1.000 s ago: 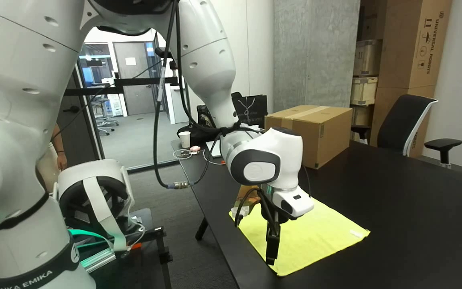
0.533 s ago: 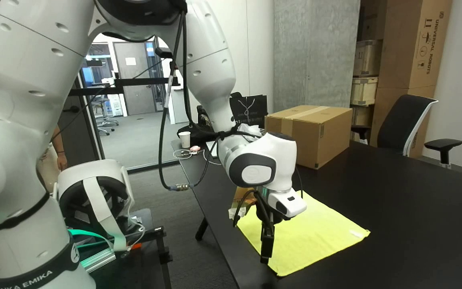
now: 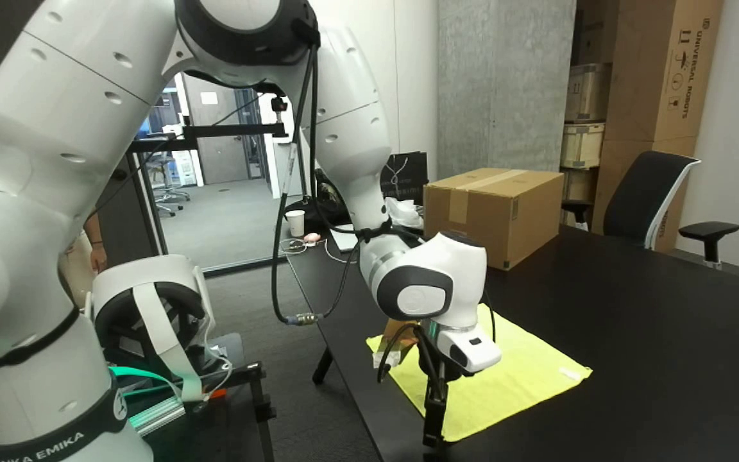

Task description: Fold the towel in half

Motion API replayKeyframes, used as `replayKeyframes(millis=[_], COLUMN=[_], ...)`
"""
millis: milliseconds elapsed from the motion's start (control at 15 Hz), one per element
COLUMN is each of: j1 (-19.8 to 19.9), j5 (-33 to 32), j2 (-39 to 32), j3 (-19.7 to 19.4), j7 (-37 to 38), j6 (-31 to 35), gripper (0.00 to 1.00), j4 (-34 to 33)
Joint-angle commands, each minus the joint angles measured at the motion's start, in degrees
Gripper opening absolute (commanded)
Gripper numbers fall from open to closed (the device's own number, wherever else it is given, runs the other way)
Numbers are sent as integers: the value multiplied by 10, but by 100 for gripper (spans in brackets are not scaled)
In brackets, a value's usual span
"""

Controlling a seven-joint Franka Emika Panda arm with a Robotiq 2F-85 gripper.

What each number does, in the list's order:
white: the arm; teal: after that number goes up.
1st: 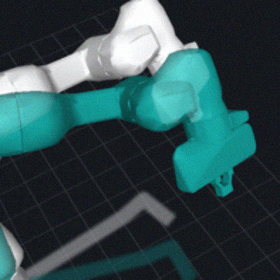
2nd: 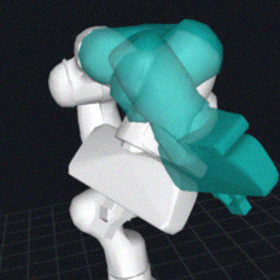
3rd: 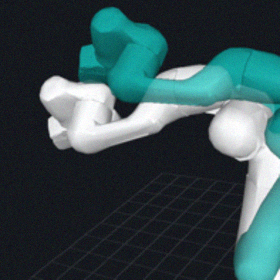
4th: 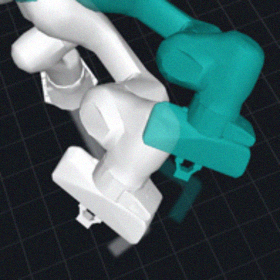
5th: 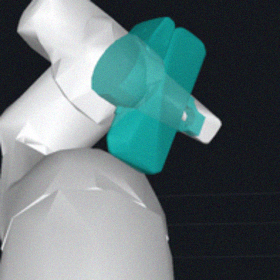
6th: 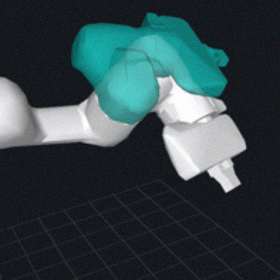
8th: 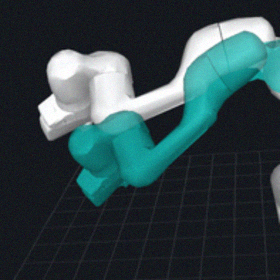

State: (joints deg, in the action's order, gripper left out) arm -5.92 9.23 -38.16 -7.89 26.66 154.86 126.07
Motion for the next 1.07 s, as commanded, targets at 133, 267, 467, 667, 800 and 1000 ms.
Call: replayKeyframes(millis=[133,267,467,667,800,1000], j1=[-5,-1,3,16,25,33], j5=[7,13,20,33,45,55], j2=[-5,-6,-9,-18,-25,-30], j3=[-7,-3,1,11,19,25], j7=[22,23,23,16,12,10], j6=[2,3,1,-3,-5,-8], gripper=[100,100,100,100,100,96], j4=[-19,-23,-29,-38,-46,-51])
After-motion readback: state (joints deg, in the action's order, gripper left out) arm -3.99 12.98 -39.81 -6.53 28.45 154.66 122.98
